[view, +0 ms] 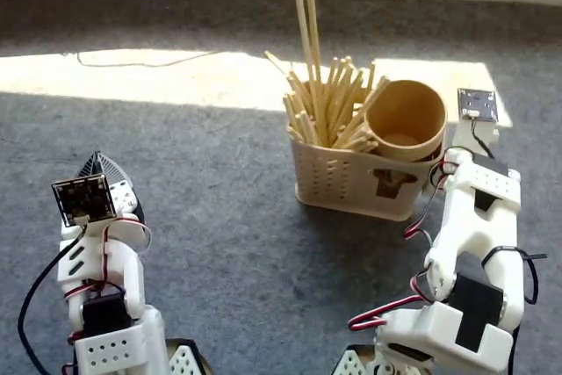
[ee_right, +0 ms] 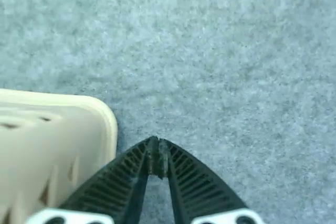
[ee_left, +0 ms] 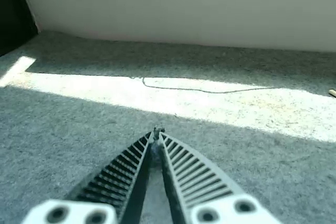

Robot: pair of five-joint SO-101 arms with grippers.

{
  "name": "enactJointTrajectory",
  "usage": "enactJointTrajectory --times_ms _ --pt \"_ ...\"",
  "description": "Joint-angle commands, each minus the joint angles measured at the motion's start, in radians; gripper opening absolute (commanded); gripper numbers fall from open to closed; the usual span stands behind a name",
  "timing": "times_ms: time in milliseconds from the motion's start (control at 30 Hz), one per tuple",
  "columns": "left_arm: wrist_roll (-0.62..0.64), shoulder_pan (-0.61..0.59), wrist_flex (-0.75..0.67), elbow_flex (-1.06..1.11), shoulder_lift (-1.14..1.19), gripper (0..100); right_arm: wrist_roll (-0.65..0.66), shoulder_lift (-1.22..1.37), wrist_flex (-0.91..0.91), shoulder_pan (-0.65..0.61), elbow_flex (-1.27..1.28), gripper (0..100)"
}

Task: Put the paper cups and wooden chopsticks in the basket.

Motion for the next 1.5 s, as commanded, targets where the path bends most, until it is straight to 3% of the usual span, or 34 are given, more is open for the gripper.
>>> enactJointTrajectory --times_ms 0,300,1033,1467 --pt "0.009 -0.007 -0.023 0.021 -0.012 1 0.002 -0.007 -0.016 -0.035 0.012 0.6" --pt "0.009 -0.007 -0.023 0.021 -0.012 1 0.002 -0.007 -0.016 -0.16 0.094 0.6" --pt "0.009 -0.007 -0.023 0.021 -0.012 1 0.002 0.036 -0.016 -0.337 0.102 0.6" --pt "0.009 -0.007 -0.023 0.021 -0.013 1 0.009 0.171 0.081 -0.346 -0.016 0.6"
